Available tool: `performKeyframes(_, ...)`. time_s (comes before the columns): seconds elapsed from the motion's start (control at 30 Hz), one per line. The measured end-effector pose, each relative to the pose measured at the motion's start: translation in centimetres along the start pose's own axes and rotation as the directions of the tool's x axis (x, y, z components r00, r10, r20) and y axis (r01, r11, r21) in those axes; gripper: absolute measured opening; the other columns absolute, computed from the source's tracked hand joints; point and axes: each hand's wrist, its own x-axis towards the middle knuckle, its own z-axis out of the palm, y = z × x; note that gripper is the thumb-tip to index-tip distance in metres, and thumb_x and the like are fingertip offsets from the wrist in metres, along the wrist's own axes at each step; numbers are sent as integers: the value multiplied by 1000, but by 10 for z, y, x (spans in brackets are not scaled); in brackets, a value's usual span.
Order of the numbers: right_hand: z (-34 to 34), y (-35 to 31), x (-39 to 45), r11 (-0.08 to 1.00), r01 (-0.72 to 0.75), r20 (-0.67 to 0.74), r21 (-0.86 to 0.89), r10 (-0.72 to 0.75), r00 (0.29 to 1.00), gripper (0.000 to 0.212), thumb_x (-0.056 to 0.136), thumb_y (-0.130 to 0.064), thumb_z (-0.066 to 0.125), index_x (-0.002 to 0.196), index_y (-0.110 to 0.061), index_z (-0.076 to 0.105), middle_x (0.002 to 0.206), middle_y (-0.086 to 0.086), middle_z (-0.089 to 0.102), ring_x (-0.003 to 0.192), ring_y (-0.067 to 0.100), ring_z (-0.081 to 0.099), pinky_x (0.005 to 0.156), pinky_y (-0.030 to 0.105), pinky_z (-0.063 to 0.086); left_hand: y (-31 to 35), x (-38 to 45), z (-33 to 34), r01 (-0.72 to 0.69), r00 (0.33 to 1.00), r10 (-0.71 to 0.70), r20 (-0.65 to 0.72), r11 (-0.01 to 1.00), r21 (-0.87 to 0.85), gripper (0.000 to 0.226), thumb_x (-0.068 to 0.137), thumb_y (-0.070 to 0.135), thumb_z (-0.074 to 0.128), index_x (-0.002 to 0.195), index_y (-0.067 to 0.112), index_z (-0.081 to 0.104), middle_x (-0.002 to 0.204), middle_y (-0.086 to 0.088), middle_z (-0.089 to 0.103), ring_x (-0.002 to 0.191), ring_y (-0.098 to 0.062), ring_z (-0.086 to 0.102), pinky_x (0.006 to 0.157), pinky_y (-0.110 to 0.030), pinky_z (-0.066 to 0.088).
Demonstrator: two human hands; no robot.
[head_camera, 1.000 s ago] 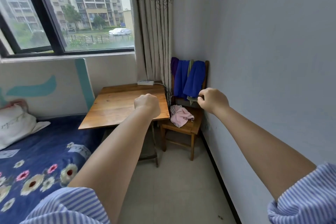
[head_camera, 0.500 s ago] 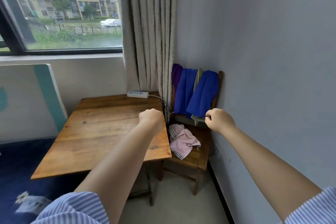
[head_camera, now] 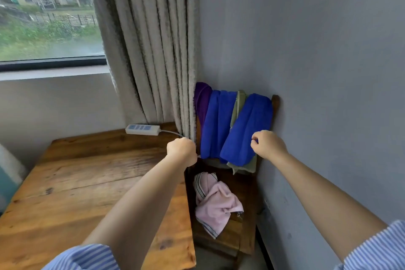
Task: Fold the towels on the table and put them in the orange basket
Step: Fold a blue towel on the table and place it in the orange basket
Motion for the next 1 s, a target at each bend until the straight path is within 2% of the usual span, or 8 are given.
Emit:
performKeyframes(0.17, -6, 45, 97, 995, -85, -17, 43, 85, 996, 28, 92, -15, 43, 101, 3, 62, 102, 17, 65, 92, 30, 60, 74, 37, 50, 33, 105, -21, -4, 1000, 4, 20, 1000, -10, 21, 90, 14, 44, 102, 13, 61, 107, -6, 59, 101, -26, 59, 68, -30, 42)
performKeyframes(0.33, -2, 80, 159, 962, -233, -17, 141, 237, 971, 25, 90, -11, 43, 98, 5, 61, 98, 21, 64, 91, 33, 59, 70, 37, 49, 73, 177, -30, -73, 996, 76, 41, 995, -73, 19, 92, 16, 41, 78, 10, 50, 80, 0, 42, 70, -17, 46, 55, -27, 34)
performKeyframes(0.43, 11, 96, 182, 928, -332, 31, 170, 332, 943, 26, 89, -11, 44, 64, -7, 47, 85, 16, 60, 91, 35, 59, 58, 29, 38, 97, 210, -29, -96, 994, 103, 43, 985, -146, 32, 89, 10, 41, 58, 13, 32, 65, 4, 31, 57, -13, 35, 44, -23, 23)
performKeyframes(0.5, 21, 102, 189, 903, -392, 72, 175, 386, 920, 30, 91, -16, 45, 61, -14, 39, 94, 18, 62, 93, 34, 59, 62, 29, 39, 111, 226, -28, -113, 993, 120, 18, 968, -226, 29, 89, 8, 39, 61, 11, 35, 63, 4, 30, 55, -13, 34, 44, -23, 22)
performKeyframes(0.63, 39, 110, 195, 846, -480, 115, 230, 467, 877, 27, 92, -25, 48, 95, 1, 57, 105, 18, 62, 98, 32, 59, 69, 31, 43, 138, 255, -18, -127, 991, 129, -25, 892, -434, 18, 94, 14, 38, 94, 6, 53, 64, 2, 36, 57, -14, 38, 43, -24, 24)
performKeyframes(0.73, 51, 115, 200, 806, -496, 89, 322, 496, 864, 29, 92, -23, 49, 65, -12, 46, 79, 8, 59, 83, 28, 57, 62, 26, 36, 153, 270, -7, -99, 995, 88, -46, 848, -521, 23, 95, 22, 41, 100, 4, 54, 88, -7, 57, 78, -23, 56, 53, -26, 37)
performKeyframes(0.8, 52, 114, 204, 808, -477, 40, 345, 495, 868, 42, 92, -18, 49, 53, -18, 31, 59, -4, 41, 71, 21, 49, 60, 26, 32, 160, 277, -3, -75, 997, 42, -71, 816, -574, 26, 95, 25, 43, 102, 4, 56, 103, -9, 61, 93, -25, 58, 62, -29, 41)
performKeyframes(1.0, 45, 119, 204, 822, -427, -18, 376, 467, 884, 45, 89, -10, 49, 50, -18, 29, 51, -4, 36, 52, 15, 39, 47, 28, 23, 174, 286, 8, -22, 999, -18, -48, 697, -716, 22, 94, 16, 42, 92, 3, 60, 96, -11, 64, 91, -25, 56, 67, -29, 41)
